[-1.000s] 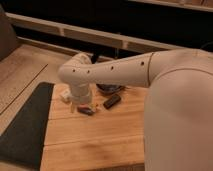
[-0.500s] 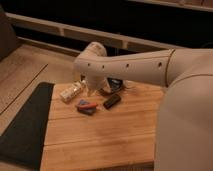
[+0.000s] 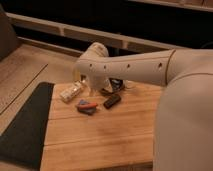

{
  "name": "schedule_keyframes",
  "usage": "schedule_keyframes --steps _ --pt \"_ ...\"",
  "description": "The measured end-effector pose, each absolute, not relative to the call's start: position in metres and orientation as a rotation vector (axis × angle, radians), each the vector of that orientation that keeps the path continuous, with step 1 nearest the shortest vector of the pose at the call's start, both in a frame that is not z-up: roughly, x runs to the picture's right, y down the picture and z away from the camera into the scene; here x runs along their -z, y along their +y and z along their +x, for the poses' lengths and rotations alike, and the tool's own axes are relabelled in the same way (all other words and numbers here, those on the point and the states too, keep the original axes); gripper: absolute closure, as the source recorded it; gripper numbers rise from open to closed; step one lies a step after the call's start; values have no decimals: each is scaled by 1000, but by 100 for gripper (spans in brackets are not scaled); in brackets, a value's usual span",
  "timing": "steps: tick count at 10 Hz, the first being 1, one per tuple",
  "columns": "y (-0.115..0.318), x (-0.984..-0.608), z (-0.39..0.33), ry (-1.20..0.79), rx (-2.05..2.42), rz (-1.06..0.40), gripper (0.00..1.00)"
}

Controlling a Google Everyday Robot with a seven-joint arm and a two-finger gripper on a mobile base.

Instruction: Place the pepper in the ceramic bowl

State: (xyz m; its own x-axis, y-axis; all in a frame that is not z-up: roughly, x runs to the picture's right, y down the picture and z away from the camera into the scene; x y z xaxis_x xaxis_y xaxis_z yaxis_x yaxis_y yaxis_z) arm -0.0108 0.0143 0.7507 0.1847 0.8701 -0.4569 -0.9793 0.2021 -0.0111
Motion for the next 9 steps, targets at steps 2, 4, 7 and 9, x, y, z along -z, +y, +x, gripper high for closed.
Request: schedule_keyframes --steps 2,4,7,9 --pt "13 -775 3 398 -1373 -335 35" --pt "18 -803 3 398 -1382 -361 35" --pt "17 -835 -2 377 -1392 -396 35" --pt "23 -853 -22 356 -1384 -445 35"
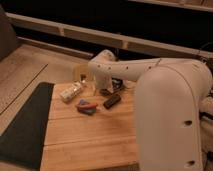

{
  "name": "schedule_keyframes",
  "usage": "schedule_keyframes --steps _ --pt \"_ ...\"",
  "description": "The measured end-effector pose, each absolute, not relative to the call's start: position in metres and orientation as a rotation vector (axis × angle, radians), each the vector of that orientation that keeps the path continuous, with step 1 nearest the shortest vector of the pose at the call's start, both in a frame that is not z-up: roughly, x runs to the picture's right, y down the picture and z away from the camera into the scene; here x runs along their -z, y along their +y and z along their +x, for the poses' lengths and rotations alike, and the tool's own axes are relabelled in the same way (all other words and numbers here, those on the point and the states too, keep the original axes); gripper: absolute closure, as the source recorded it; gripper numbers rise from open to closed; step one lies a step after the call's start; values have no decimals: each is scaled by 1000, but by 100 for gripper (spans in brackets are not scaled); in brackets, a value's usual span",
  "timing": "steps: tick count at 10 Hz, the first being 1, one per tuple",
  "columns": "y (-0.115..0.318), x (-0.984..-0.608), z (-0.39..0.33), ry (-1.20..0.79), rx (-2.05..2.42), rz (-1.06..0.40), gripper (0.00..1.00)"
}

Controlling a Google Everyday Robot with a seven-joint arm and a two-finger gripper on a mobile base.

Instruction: Place the pepper in the ceramic bowl

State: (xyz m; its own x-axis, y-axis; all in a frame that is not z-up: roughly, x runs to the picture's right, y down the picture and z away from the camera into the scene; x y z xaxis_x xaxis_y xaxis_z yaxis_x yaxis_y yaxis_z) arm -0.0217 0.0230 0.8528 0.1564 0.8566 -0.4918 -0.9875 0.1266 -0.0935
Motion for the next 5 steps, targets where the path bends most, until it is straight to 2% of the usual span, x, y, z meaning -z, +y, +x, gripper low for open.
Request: schedule_keyframes --steps 3,5 --pt "49 -862 -49 363 -1336 -551 35" --pt "50 -861 -50 365 -1333 -554 35"
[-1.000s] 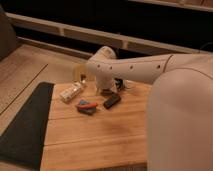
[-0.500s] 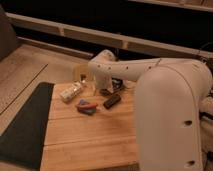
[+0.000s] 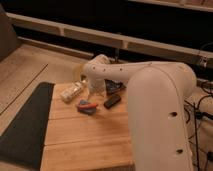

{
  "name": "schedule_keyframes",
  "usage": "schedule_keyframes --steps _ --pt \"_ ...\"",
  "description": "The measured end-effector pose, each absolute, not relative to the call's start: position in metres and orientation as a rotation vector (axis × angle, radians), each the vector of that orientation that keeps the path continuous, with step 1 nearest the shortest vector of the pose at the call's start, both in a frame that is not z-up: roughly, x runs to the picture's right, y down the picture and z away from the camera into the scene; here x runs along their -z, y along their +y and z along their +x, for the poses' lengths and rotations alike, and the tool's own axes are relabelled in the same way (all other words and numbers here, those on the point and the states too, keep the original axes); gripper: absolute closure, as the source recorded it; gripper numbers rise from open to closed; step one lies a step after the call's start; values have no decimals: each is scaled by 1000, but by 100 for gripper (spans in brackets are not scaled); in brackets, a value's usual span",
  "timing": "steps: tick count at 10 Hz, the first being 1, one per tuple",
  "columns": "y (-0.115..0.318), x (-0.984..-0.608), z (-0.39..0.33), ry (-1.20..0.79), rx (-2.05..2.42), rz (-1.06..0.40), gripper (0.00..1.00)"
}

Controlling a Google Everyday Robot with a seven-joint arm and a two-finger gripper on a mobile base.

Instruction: Place the pepper in the ceramic bowl

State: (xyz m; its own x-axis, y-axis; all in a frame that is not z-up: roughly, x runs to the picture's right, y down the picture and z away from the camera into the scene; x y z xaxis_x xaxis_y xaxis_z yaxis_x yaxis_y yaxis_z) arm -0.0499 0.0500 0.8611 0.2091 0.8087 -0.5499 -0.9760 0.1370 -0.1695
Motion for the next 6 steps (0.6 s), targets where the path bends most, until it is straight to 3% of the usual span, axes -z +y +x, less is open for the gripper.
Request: schedule_keyframes --steps 6 --pt "53 -862 -74 314 -1303 -552 35"
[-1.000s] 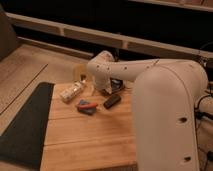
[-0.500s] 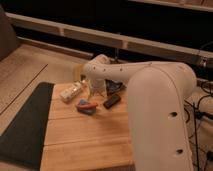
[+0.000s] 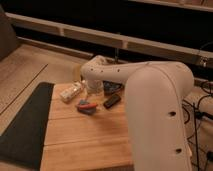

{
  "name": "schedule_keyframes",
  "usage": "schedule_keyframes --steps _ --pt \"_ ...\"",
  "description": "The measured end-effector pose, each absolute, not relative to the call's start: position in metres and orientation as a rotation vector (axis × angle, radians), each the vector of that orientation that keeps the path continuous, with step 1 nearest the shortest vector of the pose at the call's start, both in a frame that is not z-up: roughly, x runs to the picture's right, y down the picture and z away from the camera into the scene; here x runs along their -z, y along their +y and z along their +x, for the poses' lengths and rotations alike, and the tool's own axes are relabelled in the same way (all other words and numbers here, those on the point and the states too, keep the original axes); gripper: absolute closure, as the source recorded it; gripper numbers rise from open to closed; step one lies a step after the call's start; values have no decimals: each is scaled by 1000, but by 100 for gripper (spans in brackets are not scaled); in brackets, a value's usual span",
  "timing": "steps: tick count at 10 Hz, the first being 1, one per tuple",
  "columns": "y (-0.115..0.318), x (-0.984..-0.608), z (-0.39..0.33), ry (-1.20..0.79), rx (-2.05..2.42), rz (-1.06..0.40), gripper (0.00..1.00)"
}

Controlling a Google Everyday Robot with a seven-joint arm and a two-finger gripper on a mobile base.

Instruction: Place the pepper in the ceramic bowl

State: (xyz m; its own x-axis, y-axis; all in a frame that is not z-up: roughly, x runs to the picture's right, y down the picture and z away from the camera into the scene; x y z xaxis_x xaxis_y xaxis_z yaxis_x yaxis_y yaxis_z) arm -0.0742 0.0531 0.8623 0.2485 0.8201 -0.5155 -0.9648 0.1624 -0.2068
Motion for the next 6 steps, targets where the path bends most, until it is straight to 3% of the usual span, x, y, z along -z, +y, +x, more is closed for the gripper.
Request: schedule_keyframes --steps 6 --pt "77 -868 -96 293 -1256 -605 35"
